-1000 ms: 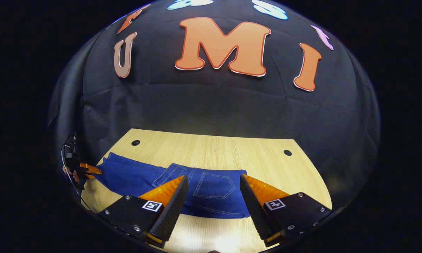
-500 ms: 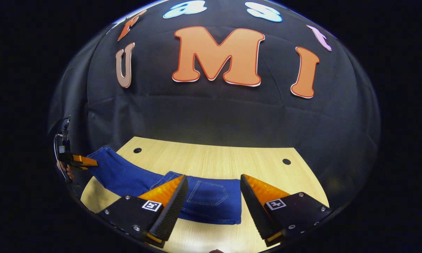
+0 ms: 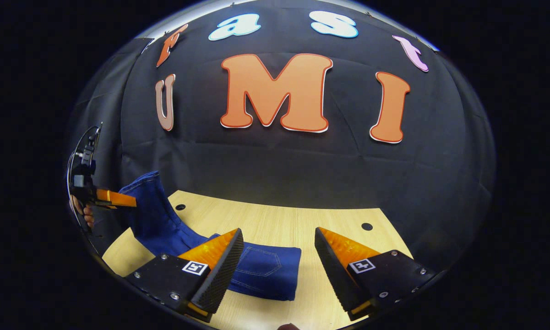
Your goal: Grasp the waist and the cuffs of the jeans and fold them to make the two legs overlap; first hold the waist and fold one-third of the jeans toward the cuffs, then hold the cuffs and fold the remaining one-third in the same direction to finish folding.
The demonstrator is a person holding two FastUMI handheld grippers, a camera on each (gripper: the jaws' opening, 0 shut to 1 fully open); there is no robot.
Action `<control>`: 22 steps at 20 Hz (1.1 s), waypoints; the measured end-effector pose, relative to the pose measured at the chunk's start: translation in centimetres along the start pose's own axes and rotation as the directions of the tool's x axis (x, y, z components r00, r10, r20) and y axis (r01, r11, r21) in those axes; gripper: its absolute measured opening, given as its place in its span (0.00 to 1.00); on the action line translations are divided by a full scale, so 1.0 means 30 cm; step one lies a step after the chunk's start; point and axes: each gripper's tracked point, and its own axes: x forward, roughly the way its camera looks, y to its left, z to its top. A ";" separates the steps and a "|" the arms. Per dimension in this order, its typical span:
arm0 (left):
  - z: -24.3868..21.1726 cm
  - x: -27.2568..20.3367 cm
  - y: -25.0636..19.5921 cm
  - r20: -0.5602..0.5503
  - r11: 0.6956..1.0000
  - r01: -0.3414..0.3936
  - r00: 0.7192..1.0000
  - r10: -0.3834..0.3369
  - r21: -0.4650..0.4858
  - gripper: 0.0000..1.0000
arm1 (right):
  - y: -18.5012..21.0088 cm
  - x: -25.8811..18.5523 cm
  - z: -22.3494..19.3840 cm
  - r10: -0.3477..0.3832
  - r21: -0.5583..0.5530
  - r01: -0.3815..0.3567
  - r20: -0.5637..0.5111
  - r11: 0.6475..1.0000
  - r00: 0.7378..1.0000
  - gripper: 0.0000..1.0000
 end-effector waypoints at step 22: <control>-0.548 0.299 -0.800 -0.275 0.933 0.186 0.956 -0.100 0.308 0.41 | -0.330 -0.035 -0.060 -0.003 0.043 0.002 0.031 0.999 1.000 0.96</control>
